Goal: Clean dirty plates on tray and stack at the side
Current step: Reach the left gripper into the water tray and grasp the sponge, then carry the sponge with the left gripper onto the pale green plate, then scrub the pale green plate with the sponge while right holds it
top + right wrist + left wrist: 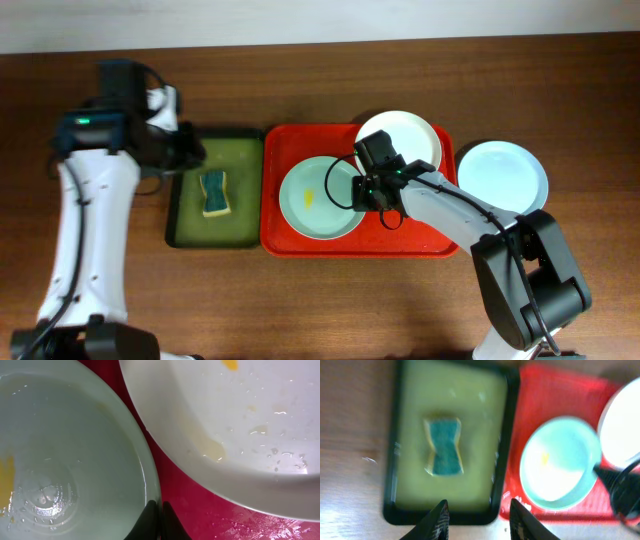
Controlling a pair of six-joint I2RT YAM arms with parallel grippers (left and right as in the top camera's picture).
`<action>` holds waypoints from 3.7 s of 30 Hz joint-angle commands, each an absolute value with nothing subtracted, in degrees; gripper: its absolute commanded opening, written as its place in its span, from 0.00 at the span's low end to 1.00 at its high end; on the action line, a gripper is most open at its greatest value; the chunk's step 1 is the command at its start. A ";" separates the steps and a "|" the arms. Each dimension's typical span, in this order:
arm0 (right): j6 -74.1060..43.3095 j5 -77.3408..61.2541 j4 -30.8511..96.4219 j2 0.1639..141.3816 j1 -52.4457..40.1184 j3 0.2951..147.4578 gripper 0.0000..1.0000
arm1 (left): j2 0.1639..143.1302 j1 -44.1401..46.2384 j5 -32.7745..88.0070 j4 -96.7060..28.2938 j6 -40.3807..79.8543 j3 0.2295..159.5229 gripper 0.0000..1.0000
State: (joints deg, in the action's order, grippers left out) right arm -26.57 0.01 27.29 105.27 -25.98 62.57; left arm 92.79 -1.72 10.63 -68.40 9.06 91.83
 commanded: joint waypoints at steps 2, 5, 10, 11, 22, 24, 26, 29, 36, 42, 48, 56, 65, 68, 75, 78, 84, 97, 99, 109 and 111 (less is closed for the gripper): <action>-26.37 0.71 28.32 106.34 -26.24 62.04 0.04 | 99.04 5.15 2.09 -60.29 11.25 81.65 0.46; -26.35 0.71 28.29 106.34 -26.24 62.04 0.04 | 104.68 5.04 0.91 -57.65 13.47 81.56 0.45; -26.35 0.71 28.49 106.34 -26.24 62.04 0.04 | 112.77 2.94 -3.25 -56.27 15.07 81.54 0.45; -26.35 0.71 28.51 106.34 -26.24 62.04 0.04 | 113.36 2.11 -3.22 -55.96 15.94 81.54 0.43; -26.35 0.71 28.49 106.34 -26.24 62.04 0.04 | 114.19 1.10 -0.86 -47.42 12.67 76.44 0.36; -26.35 0.71 28.49 106.34 -26.24 62.04 0.05 | 113.60 1.10 -0.86 -49.76 12.03 78.96 0.44; -26.35 0.71 28.49 106.34 -26.24 62.04 0.05 | 112.55 1.10 -0.86 -50.15 11.88 80.20 0.40; -26.35 0.71 28.49 106.34 -26.24 62.04 0.05 | 112.49 1.13 -0.86 -50.70 10.55 80.16 0.34; -26.35 0.71 28.49 106.34 -26.24 62.04 0.05 | 112.53 2.15 1.28 -45.95 7.11 75.16 0.31; -26.35 0.71 28.49 106.34 -26.24 62.04 0.05 | 112.16 2.61 0.62 -45.56 7.14 75.18 0.00; -26.37 0.67 28.49 106.34 -26.24 62.04 0.36 | 93.78 3.29 0.03 -47.46 6.72 76.16 0.00; -26.37 -0.86 28.73 106.34 -26.24 62.04 0.04 | 91.11 7.35 0.19 -50.41 6.72 75.64 0.00; -26.37 -6.98 28.95 106.34 -26.24 62.04 0.04 | 92.97 7.35 -0.01 -46.46 0.34 74.87 0.00; -26.39 -7.09 28.86 106.34 -26.24 62.04 0.04 | 97.21 7.35 -0.01 -44.97 0.36 74.87 0.00; -30.76 -7.14 28.45 106.34 -26.24 62.04 0.04 | 103.98 7.35 -2.48 -44.56 4.58 75.24 0.00; -33.76 -9.72 28.23 106.34 -26.24 62.04 0.04 | 104.09 7.35 -5.63 -51.40 4.75 83.48 0.00; -37.65 -13.13 28.29 106.34 -26.24 62.04 0.04 | 104.27 14.13 7.33 -54.41 8.34 86.41 0.00; -37.71 -5.65 29.47 106.34 -26.26 62.04 0.04 | 117.21 24.60 2.92 -51.90 11.11 86.41 0.00; -37.76 -5.34 29.52 106.34 -26.28 62.04 0.04 | 117.21 24.60 2.79 -51.94 11.44 86.41 0.00; -37.76 -5.37 30.00 106.34 -26.37 62.04 0.04 | 122.17 25.89 -0.23 -51.07 14.15 86.28 0.00; -37.76 -5.37 30.06 106.34 -26.37 62.04 0.04 | 125.51 25.89 2.98 -51.27 14.11 86.28 0.00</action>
